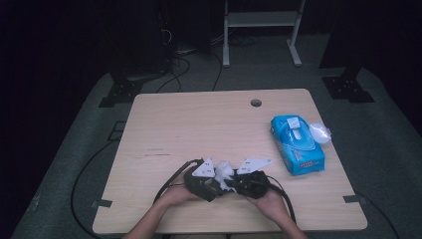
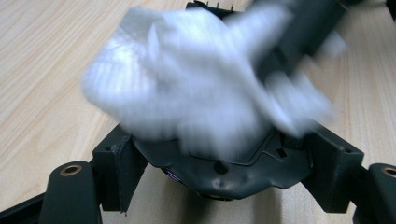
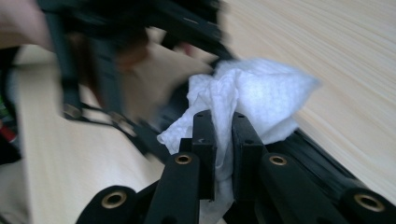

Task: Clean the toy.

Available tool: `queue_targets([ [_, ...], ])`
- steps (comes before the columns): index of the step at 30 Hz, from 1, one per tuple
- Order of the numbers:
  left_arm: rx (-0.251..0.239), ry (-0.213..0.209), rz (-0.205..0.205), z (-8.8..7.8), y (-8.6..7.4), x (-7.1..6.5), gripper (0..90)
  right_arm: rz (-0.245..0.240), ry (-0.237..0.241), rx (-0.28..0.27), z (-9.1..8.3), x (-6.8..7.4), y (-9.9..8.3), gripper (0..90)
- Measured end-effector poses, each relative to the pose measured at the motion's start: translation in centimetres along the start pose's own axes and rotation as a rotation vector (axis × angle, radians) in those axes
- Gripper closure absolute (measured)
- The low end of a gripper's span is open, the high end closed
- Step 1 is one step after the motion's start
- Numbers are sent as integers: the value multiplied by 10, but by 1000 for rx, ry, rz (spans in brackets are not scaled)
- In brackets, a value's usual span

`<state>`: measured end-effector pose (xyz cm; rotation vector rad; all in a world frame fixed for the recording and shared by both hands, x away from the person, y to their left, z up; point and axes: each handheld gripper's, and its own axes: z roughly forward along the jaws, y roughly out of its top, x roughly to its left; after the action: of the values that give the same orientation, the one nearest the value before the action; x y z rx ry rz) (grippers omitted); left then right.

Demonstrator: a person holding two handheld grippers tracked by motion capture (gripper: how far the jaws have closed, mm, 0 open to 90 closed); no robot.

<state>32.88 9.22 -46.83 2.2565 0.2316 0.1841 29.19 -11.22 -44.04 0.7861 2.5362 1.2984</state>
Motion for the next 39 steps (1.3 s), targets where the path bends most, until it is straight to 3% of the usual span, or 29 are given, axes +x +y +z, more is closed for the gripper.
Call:
queue_targets([
  [3, -7, -1, -8, -2, -2, 1, 240, -19, 13, 10, 6, 4, 6, 817],
  [5, -10, 2, -11, -2, -2, 1, 240, -7, -6, 12, 4, -2, 6, 818],
  [7, -15, -2, -14, -2, -2, 1, 240, 2, -59, 27, -1, -8, 4, 818],
  [11, -11, -2, -3, -2, 0, 1, 240, 27, -15, 11, 0, -2, 4, 820],
  [16, -8, 2, -8, -1, -1, 0, 240, -24, 24, 14, 14, 10, 14, 821],
  [21, 3, 1, -15, 0, -3, 0, 239, -8, -81, 29, 8, -7, 10, 822],
  [23, -3, -2, -11, -1, -3, 0, 239, 11, -101, 34, 3, -11, 6, 823],
  [25, -12, -2, -15, -1, -1, 0, 239, 25, -94, 21, 1, -8, 5, 824],
  [26, -12, -2, -10, -1, 0, 1, 240, 33, -69, 14, 2, -5, 6, 824],
  [31, 4, 3, -1, 2, -1, -2, 240, 3, -12, 1, 16, 11, 13, 824],
  [35, 2, -3, -10, 1, -2, -1, 240, -2, -66, 7, 15, 4, 13, 824],
  [37, 0, -4, -12, 1, -2, -1, 239, 20, -105, 13, 10, -4, 11, 824],
  [39, -5, -5, -9, 1, -2, -1, 239, 32, -115, 15, 8, -6, 9, 824],
])
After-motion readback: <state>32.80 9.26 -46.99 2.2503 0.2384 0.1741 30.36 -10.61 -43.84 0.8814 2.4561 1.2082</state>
